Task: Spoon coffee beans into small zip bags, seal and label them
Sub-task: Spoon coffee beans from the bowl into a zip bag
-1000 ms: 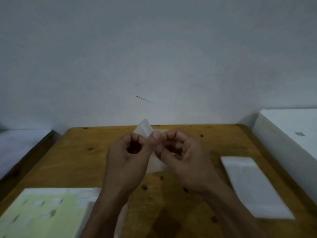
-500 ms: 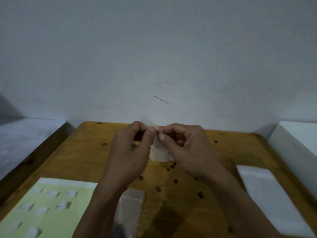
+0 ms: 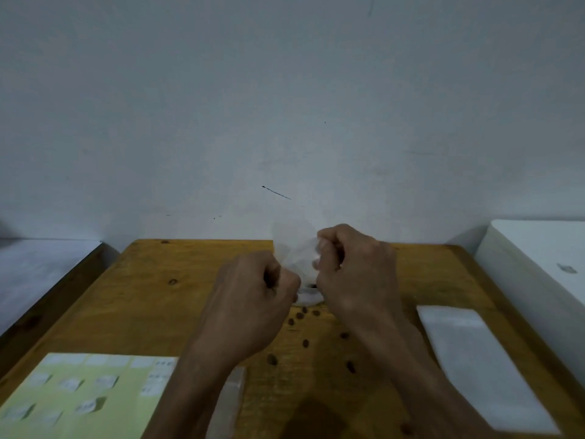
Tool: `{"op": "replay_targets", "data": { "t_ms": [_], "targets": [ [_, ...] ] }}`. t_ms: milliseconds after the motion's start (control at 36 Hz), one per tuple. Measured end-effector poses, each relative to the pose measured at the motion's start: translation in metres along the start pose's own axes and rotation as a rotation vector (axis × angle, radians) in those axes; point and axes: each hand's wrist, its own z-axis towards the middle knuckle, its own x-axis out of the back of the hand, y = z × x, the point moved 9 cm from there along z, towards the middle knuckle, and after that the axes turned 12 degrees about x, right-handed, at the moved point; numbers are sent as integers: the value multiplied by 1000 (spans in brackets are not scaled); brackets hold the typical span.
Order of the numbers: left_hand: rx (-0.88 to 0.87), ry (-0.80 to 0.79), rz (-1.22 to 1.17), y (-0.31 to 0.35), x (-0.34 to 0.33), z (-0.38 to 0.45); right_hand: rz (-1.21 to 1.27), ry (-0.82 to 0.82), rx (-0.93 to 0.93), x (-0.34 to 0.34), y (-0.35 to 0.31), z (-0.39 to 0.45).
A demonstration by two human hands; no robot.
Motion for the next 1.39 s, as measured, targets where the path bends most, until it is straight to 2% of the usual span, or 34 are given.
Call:
{"op": "replay_targets", "data": {
  "t_ms": [111, 222, 306, 389, 444, 528, 639, 694, 778, 889, 972, 1111, 1167, 1278, 1333, 1389],
  "targets": [
    [43, 53, -37, 0, 0, -1, 39, -69, 15, 1, 7, 4],
    [159, 24, -193, -14, 5, 7, 148, -241, 117, -5, -3, -3],
    [185, 15, -209, -16, 12, 9, 87, -393, 156, -12, -9, -6],
    [147, -11, -133, -8, 13, 6, 1, -554, 71, -23, -6, -9],
    [80, -17, -91, -1, 15, 2, 37, -547, 33, -21, -3, -7],
    [-42, -20, -104, 3, 26, -1, 228, -489, 3, -17, 3, -3],
    [-113, -247, 144, -1, 8, -3, 606, -471, -86, -23, 7, -3],
    [-140, -279, 209, -3, -1, -3, 684, -456, -130, -28, 11, -4],
    [-235, -163, 362, -5, -5, -3, 621, -454, -142, -36, 22, -8],
    [-291, -47, 451, -4, -3, -4, 376, -456, -100, -41, 33, -11],
    [-279, -56, 474, -6, -4, -3, 363, -450, -79, -40, 35, -9],
    [-270, -160, 426, -10, -16, 1, 527, -508, -155, -46, 36, -12],
    [-244, -181, 383, -16, -19, 5, 494, -502, -149, -48, 37, -13],
    [-187, -144, 384, -30, -21, 14, 348, -417, -159, -45, 49, -14],
    [-118, -126, 399, -43, -19, 20, 167, -316, -193, -30, 66, -13],
    [-42, -137, 404, -57, -17, 27, -41, -299, -242, -18, 87, -17]
  ]
}}
